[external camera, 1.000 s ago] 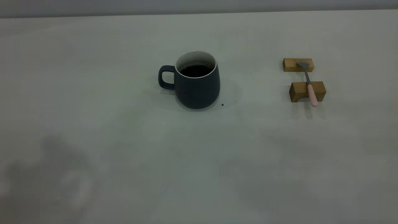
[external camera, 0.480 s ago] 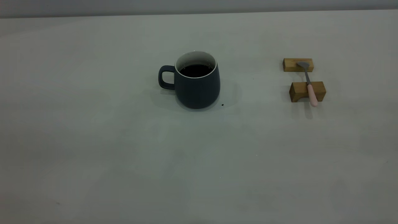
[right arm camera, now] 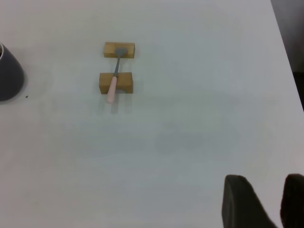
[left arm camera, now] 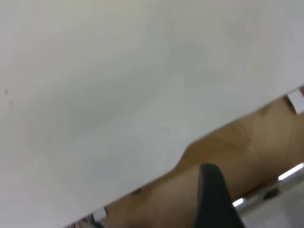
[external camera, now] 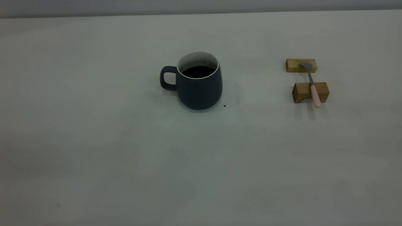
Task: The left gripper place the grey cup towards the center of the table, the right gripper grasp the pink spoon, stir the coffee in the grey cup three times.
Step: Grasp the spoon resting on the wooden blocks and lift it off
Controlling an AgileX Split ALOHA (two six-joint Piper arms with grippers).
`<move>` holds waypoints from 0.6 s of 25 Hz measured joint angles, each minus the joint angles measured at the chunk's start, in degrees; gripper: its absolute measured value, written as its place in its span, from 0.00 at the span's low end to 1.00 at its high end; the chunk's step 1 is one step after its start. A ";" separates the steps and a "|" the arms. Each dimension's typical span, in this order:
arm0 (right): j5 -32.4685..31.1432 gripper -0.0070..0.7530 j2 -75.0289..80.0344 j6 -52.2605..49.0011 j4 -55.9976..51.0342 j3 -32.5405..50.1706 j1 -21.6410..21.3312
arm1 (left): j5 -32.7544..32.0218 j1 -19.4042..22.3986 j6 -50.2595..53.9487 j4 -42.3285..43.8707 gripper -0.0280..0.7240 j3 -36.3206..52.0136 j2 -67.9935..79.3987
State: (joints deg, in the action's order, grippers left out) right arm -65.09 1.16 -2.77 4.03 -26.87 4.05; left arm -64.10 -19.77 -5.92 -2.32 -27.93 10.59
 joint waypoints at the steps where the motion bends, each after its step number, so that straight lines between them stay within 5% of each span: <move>1: 0.00 0.33 0.00 0.00 0.00 0.00 0.00 | -0.05 0.14 0.05 0.00 0.73 0.00 -1.31; 15: 0.00 0.33 0.00 0.00 -0.24 0.00 0.00 | -0.60 17.06 0.27 0.00 0.73 0.00 -11.64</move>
State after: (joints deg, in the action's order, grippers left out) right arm -65.09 1.16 -2.77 3.79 -26.87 4.05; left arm -64.71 -2.72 -5.66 -2.32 -27.93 -1.05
